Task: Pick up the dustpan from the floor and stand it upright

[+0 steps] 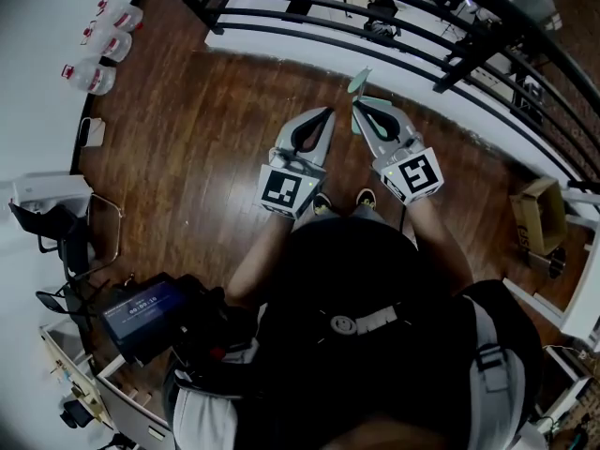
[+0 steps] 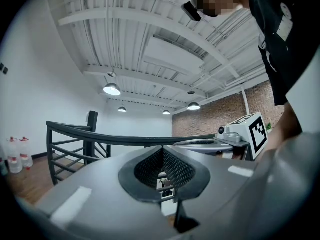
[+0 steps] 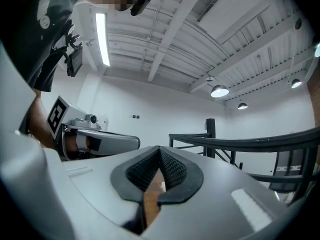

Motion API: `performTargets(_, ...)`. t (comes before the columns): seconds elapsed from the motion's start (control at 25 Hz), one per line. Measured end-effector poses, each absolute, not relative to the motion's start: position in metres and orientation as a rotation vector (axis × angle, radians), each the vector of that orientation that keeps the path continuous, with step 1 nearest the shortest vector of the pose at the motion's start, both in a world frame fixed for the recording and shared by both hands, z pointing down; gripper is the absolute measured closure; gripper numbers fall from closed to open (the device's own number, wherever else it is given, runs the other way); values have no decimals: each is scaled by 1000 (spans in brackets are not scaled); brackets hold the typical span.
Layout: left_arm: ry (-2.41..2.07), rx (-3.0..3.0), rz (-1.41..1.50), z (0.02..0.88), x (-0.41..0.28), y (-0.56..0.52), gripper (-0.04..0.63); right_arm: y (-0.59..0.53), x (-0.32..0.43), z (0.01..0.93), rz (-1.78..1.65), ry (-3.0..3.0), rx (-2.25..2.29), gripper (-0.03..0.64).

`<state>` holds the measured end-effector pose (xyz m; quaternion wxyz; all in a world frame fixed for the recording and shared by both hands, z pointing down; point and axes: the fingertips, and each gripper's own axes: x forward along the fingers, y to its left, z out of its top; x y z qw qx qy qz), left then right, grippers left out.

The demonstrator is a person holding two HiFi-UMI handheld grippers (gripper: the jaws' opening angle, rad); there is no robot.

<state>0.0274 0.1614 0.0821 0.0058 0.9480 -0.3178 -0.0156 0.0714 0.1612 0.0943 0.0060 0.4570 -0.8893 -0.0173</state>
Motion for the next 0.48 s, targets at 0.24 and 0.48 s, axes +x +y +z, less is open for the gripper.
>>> performTargets(0.24,-1004,2977,-47,82,24,156,577,157,68,93,-54,-2792,1430,615)
performTargets(0.48,-1022,2949,-45,84,17,157,577,158,60,95,-54,-2803,1400,615)
